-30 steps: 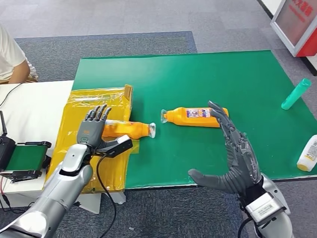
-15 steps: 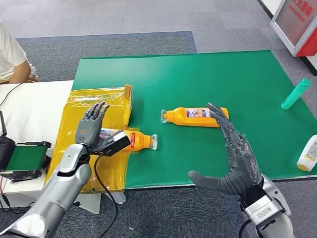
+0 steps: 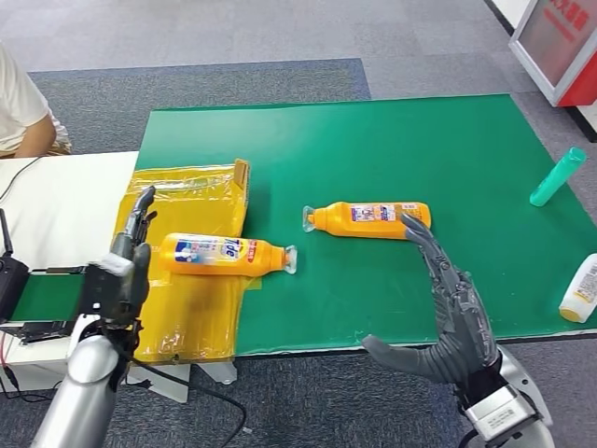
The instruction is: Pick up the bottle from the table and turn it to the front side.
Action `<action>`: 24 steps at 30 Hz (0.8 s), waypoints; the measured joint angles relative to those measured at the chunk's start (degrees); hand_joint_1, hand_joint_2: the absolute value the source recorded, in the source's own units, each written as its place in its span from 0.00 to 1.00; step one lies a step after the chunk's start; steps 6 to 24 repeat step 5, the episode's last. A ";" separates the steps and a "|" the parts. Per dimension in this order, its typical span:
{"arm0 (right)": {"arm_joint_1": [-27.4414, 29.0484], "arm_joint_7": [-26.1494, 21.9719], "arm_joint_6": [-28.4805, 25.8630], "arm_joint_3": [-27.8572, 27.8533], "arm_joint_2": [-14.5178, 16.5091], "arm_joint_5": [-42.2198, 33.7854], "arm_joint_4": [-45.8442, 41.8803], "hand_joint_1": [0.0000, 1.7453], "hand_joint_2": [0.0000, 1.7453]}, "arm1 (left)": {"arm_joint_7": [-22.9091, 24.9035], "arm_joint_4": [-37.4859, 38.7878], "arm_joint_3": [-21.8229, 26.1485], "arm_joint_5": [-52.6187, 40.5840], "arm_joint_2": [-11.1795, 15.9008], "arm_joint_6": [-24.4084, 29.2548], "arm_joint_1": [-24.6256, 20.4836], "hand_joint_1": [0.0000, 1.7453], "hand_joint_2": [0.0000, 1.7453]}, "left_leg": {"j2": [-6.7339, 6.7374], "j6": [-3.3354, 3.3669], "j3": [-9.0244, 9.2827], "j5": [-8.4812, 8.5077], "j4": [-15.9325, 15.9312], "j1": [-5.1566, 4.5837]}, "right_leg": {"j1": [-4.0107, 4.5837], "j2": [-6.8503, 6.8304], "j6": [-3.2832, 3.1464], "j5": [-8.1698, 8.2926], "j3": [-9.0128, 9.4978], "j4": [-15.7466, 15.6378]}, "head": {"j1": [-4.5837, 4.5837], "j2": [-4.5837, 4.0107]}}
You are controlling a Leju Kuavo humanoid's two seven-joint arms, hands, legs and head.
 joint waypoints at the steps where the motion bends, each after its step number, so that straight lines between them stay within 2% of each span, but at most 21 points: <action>1: 0.23 0.01 -0.04 -0.05 -0.05 -0.39 0.10 0.00 1.00 | -0.16 -1.88 0.59 4.90 0.26 -1.97 1.41 0.00 1.00 | 0.00 0.00 0.00 0.00 0.00 0.00 | 0.00 0.00 0.00 -0.01 0.00 0.00 | 0.00 0.00; 5: 0.58 0.69 0.59 -0.07 -0.22 -3.07 0.87 0.00 1.00 | -0.36 -6.74 2.51 16.79 1.43 -7.49 5.88 0.00 1.00 | 0.00 0.00 0.00 -0.01 0.00 0.01 | 0.00 -0.01 -0.01 -0.03 0.00 0.00 | -0.01 0.00; 24: 0.58 0.69 0.59 -0.07 -0.22 -3.07 0.87 0.00 1.00 | -0.36 -6.74 2.51 16.79 1.43 -7.49 5.88 0.00 1.00 | 0.00 0.00 0.00 -0.01 0.00 0.01 | 0.00 -0.01 -0.01 -0.03 0.00 0.00 | -0.01 0.00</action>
